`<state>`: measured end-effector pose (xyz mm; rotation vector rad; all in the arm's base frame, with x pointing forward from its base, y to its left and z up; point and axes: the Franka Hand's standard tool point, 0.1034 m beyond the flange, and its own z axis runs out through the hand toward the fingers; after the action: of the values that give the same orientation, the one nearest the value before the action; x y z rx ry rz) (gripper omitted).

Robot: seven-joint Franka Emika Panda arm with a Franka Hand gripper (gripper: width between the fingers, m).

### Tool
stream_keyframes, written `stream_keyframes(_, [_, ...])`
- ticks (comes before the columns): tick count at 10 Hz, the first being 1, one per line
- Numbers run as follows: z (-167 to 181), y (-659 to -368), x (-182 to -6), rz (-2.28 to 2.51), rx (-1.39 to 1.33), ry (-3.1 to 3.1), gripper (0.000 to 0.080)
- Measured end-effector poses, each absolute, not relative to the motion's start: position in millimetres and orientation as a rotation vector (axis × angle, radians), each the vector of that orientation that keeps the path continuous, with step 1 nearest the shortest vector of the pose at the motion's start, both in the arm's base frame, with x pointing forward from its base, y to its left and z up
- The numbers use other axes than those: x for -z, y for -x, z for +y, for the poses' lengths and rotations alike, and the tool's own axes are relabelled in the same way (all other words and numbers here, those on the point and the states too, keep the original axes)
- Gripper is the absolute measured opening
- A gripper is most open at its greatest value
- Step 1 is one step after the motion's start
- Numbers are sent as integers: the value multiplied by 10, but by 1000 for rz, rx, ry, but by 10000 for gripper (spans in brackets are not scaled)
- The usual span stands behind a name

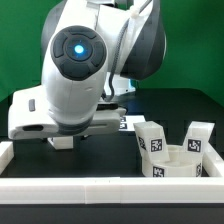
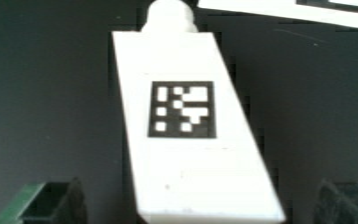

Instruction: Assemble stool

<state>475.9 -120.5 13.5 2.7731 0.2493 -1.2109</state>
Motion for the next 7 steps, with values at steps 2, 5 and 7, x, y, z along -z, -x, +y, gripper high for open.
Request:
stream_keyframes(2, [-1283, -4712, -137, 227, 1231, -2764, 649])
stream_keyframes(5, [-1266, -4622, -123, 218, 1365, -2710, 649])
stream_keyframes(7, [-1330, -4587, -87, 214, 1520, -2608, 649])
